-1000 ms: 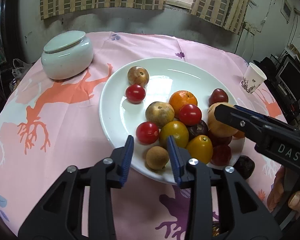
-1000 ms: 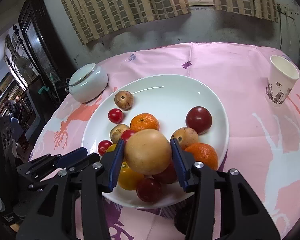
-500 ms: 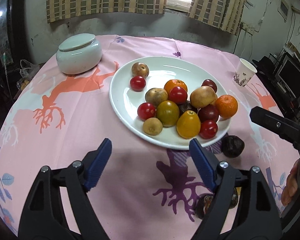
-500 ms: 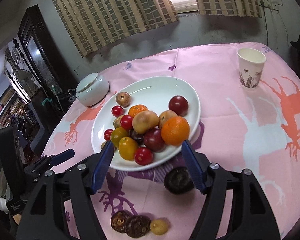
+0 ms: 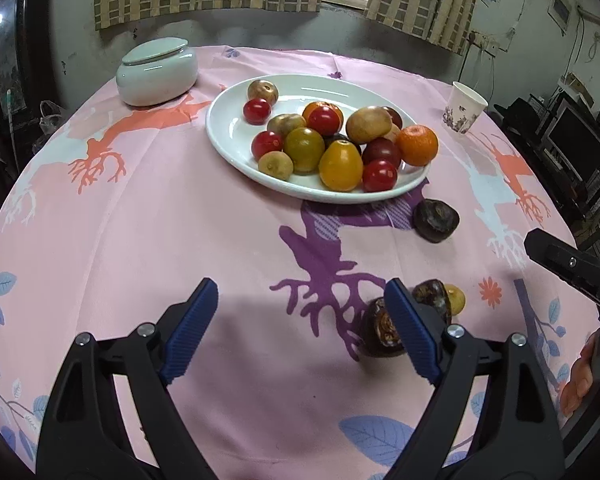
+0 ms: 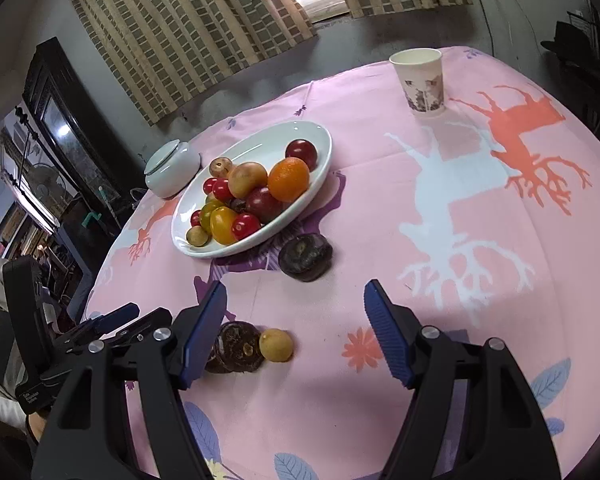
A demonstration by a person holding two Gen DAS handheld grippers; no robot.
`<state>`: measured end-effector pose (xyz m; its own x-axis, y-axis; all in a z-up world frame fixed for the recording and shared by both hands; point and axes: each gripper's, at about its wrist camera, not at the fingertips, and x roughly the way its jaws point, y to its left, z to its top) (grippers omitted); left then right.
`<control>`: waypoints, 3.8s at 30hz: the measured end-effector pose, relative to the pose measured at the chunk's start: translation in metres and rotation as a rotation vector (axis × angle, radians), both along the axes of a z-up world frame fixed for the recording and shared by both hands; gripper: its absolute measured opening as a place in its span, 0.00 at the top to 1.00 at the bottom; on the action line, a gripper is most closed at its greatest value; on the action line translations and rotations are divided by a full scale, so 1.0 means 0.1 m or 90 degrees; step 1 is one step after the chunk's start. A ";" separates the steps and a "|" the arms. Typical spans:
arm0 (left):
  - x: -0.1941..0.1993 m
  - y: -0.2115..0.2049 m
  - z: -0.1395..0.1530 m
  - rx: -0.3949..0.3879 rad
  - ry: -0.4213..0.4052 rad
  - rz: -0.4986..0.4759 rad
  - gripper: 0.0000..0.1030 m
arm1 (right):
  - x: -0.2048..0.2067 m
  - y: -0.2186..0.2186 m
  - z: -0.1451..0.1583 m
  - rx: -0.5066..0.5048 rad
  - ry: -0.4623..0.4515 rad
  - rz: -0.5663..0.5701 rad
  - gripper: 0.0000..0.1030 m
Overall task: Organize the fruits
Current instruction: 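Move the left gripper to a dark brown round fruit and grasp it, then grasp the small yellow round fruit with the right gripper, then carry both held fruits over the white plate and open both grippers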
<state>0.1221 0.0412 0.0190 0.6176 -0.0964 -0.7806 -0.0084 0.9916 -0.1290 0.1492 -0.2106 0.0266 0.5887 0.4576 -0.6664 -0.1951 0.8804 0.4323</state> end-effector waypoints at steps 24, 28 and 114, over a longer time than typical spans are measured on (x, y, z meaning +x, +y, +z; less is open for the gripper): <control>-0.07 -0.57 -0.38 0.108 0.018 -0.101 0.16 | -0.12 -0.18 -0.17 0.036 0.011 0.009 0.23; -0.02 -0.59 -0.41 0.112 0.018 -0.098 0.16 | -0.13 -0.16 -0.16 0.035 0.013 0.012 0.23; -0.18 -0.03 0.23 0.030 -0.020 -0.069 0.58 | -0.20 0.50 0.22 -0.226 -0.119 0.146 0.75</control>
<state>0.1041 0.0380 0.0420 0.6300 -0.1282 -0.7659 0.1029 0.9914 -0.0813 0.1290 -0.1607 0.0491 0.6244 0.3526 -0.6969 -0.4476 0.8928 0.0507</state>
